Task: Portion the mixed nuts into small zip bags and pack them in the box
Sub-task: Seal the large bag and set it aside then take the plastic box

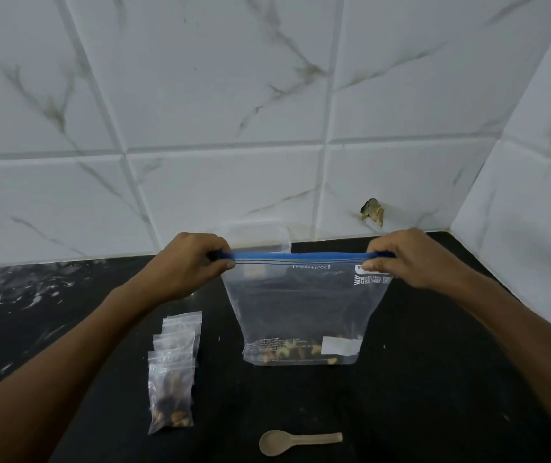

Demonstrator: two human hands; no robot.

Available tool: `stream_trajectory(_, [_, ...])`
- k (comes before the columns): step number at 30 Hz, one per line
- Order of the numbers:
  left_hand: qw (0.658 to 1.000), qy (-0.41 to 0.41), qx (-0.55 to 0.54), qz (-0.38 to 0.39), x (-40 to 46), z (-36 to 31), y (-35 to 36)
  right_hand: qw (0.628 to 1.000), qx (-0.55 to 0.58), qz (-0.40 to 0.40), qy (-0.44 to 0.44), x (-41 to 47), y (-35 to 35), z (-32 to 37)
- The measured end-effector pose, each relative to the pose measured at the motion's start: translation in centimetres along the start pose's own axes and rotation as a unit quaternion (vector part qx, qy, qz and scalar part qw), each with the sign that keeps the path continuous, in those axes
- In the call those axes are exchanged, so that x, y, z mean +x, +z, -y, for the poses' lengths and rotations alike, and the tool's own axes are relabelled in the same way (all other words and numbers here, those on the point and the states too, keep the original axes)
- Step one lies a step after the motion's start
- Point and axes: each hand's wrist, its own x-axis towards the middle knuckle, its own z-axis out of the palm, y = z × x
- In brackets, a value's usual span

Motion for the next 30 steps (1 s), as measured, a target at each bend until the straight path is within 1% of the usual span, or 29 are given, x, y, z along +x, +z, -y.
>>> stream_trajectory(2, [1.000,-0.001,-0.003,-0.019,-0.3,0.1,0.2,1.000,0.026,-0.011,0.004,0.1,0.3,-0.2])
stream_trajectory(4, [0.998,-0.026,-0.035,-0.036,-0.6,0.5,0.3,0.998,0.058,-0.017,0.014,-0.1,0.4,-0.6])
stream_trajectory(6, [0.995,-0.054,-0.078,-0.035,-0.9,0.7,0.3,0.998,0.059,-0.021,0.011,-0.3,0.6,-0.8])
stream_trajectory(8, [0.994,-0.059,-0.088,-0.036,-1.2,0.7,0.5,0.998,0.055,-0.027,0.009,-0.4,0.8,-0.8])
stream_trajectory(11, [0.992,-0.063,-0.099,-0.047,-1.2,0.8,0.7,0.995,0.098,-0.030,0.020,-0.3,0.9,-0.9])
stream_trajectory(13, [0.988,-0.072,-0.132,-0.037,-1.3,1.4,0.9,0.990,0.135,-0.024,0.024,-0.5,0.8,-1.0])
stream_trajectory(16, [0.980,-0.074,-0.182,-0.013,-1.6,1.8,1.2,0.994,0.105,-0.029,0.025,-0.6,1.0,-1.3])
stream_trajectory(19, [0.982,-0.066,-0.172,-0.039,-1.7,1.6,1.7,0.994,0.102,-0.024,0.030,-0.6,1.3,-1.5])
stream_trajectory(22, [0.980,-0.072,-0.172,-0.063,-1.6,1.5,1.7,0.988,0.148,-0.035,0.022,-0.7,1.2,-1.5])
stream_trajectory(27, [0.947,-0.089,-0.298,-0.075,-1.7,1.5,1.9,0.952,0.299,-0.052,0.038,-0.9,1.5,-1.1])
stream_trajectory(30, [0.935,-0.091,-0.336,-0.070,-1.8,1.2,2.0,0.951,0.296,-0.071,0.049,-1.0,1.8,-1.2])
